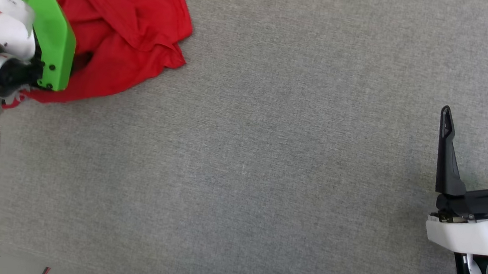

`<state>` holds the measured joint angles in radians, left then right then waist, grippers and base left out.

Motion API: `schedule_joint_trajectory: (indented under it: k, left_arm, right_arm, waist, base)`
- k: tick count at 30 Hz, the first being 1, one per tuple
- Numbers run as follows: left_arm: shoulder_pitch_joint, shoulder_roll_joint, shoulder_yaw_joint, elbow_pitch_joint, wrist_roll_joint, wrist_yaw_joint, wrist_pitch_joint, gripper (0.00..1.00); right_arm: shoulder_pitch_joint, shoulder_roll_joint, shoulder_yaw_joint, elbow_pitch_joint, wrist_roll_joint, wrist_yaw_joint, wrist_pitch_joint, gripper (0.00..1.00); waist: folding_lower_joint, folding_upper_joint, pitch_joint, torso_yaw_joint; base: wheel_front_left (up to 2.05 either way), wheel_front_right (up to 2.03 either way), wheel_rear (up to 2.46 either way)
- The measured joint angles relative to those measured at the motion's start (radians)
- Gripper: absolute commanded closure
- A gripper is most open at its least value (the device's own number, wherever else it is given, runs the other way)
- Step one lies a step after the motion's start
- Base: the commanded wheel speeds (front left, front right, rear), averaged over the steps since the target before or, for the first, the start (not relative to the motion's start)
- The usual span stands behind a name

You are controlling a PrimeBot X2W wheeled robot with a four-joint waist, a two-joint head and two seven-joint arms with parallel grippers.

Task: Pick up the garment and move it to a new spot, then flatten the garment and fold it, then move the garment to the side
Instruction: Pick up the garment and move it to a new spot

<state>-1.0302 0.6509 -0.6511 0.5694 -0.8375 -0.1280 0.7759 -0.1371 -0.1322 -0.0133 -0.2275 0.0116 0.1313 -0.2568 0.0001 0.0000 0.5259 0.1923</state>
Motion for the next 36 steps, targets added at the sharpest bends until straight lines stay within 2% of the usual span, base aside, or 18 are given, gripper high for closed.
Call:
schedule_joint_trajectory:
  k: [5, 10, 12, 15, 20, 29, 36]
  left_arm:
    - [-0.001, -0.011, -0.085, 0.045, -0.002, 0.000, 0.015, 0.00]
    - [-0.023, -0.009, -0.116, 0.083, -0.035, 0.000, 0.014, 0.00]
    - [-0.030, -0.007, -0.136, 0.087, -0.039, 0.000, 0.007, 1.00]
    - [-0.036, -0.006, -0.163, 0.095, -0.061, -0.001, -0.027, 1.00]
    - [-0.037, -0.006, -0.190, 0.097, -0.061, -0.001, -0.172, 1.00]
    - [-0.140, 0.038, -0.249, -0.021, -0.004, -0.001, -0.387, 1.00]
    - [-0.232, 0.027, -0.294, -0.114, 0.055, -0.001, -0.482, 1.00]
  right_arm:
    - [-0.015, 0.001, 0.001, 0.001, 0.002, 0.000, 0.000, 0.00]
    - [-0.023, 0.001, -0.003, 0.002, 0.003, 0.000, 0.000, 0.00]
    - [-0.024, 0.002, -0.007, 0.004, 0.003, 0.000, 0.000, 0.00]
    - [-0.024, 0.006, -0.014, 0.007, 0.005, 0.000, 0.000, 0.00]
    - [-0.024, 0.020, -0.017, 0.013, 0.015, 0.000, 0.000, 0.00]
    - [0.009, 0.048, -0.024, 0.027, 0.028, 0.000, 0.000, 0.00]
    - [0.016, 0.069, -0.030, 0.027, 0.038, 0.000, 0.000, 0.00]
  waist:
    - [0.0000, 0.0000, 0.025, -0.016]
    - [-0.0001, 0.0001, 0.041, -0.026]
    - [-0.0002, 0.0001, 0.040, -0.026]
    - [-0.0001, 0.0001, 0.028, -0.023]
    - [-0.0001, 0.0000, -0.010, -0.016]
    - [-0.0001, 0.0000, -0.114, -0.007]
    - [-0.0001, 0.0000, -0.175, -0.032]
  base:
    - [0.00, 0.00, 0.00]
    - [0.00, 0.00, 0.00]
    - [0.00, 0.00, 0.00]
    - [0.00, 0.00, 0.00]
    - [0.00, 0.00, 0.00]
    - [0.00, 0.00, 0.00]
    - [0.00, 0.00, 0.00]
